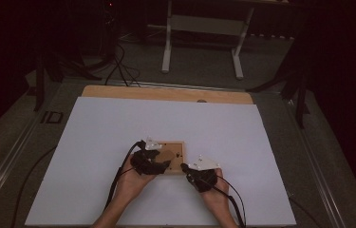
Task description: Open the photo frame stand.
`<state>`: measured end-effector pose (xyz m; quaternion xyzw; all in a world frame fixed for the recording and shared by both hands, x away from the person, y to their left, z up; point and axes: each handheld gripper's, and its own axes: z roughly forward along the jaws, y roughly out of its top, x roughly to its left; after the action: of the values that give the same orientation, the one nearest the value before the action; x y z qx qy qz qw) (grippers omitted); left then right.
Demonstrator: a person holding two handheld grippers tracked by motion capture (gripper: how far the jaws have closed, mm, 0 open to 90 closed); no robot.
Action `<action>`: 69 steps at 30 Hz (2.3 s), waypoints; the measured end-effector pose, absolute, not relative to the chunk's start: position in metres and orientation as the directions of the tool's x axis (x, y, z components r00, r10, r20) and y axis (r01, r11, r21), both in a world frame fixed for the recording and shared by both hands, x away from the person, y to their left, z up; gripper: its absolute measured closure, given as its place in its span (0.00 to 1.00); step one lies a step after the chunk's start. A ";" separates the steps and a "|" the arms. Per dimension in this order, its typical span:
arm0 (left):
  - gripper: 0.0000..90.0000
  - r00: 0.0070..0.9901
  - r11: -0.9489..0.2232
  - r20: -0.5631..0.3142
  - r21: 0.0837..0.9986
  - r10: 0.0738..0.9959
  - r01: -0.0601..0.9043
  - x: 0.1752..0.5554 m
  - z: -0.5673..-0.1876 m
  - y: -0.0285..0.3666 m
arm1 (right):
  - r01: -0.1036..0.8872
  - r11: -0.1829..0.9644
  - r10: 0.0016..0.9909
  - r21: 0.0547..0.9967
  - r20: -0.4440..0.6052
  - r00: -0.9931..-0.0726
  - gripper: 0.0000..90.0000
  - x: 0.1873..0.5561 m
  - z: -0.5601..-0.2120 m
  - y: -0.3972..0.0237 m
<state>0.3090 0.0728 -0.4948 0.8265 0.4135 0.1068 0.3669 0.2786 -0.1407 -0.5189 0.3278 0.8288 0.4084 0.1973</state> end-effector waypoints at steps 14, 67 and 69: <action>0.55 0.600 -0.298 -0.272 0.671 0.752 0.679 0.319 -0.496 0.081 | 0.376 0.456 0.701 0.807 -0.066 -0.710 1.00 0.279 -0.519 -0.141; 0.58 0.693 -0.422 0.007 0.797 0.721 0.432 0.285 -0.502 0.078 | 0.465 0.369 0.748 0.805 0.040 -0.663 0.60 0.317 -0.482 -0.161; 0.58 0.690 -0.422 0.015 0.800 0.723 0.426 0.283 -0.503 0.078 | 0.473 0.363 0.749 0.803 0.050 -0.660 0.60 0.319 -0.483 -0.161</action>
<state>0.2831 0.0776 -0.5028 0.8234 0.3489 0.1821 0.4088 0.3189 -0.1611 -0.4828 0.3779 0.8089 0.4192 0.1647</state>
